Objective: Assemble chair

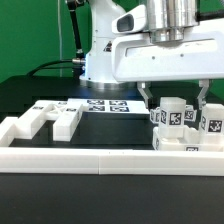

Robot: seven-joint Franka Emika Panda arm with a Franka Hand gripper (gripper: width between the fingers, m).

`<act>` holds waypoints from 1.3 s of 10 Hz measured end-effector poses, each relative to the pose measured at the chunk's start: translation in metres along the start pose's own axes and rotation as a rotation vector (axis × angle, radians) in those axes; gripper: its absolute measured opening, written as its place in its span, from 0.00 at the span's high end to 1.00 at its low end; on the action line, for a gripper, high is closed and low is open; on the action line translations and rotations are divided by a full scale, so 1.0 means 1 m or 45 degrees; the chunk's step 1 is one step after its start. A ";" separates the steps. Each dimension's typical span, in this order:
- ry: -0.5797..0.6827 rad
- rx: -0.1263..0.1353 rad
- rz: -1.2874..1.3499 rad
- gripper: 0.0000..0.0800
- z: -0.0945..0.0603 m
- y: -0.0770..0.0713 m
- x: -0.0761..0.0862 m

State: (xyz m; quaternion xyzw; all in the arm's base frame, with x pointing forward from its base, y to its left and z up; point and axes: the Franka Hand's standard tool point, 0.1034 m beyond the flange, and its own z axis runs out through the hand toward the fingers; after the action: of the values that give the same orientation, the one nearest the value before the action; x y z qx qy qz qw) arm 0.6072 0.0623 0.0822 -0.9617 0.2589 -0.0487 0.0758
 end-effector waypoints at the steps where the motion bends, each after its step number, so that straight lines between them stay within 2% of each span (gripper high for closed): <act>1: 0.000 0.000 -0.089 0.19 0.000 0.000 0.000; 5: 0.003 -0.003 -0.511 0.19 -0.001 0.003 0.002; 7: 0.025 -0.025 -0.792 0.19 0.000 0.003 0.005; 8: 0.023 -0.027 -0.815 0.19 0.001 0.004 0.006; 10: 0.023 -0.027 -0.812 0.51 0.001 0.004 0.006; 11: 0.023 -0.026 -0.804 0.51 0.001 0.004 0.005; 12: 0.023 -0.026 -0.784 0.64 0.001 0.004 0.005; 13: 0.023 -0.025 -0.783 0.64 0.001 0.004 0.005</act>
Offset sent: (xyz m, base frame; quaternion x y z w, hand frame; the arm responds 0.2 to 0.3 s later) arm -0.0011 -0.0050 0.0042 -0.0086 0.0016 -0.2087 0.9779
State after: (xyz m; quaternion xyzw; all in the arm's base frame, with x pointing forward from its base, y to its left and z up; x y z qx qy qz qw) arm 0.6101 0.0562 0.0806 -0.9952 -0.0432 -0.0754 0.0458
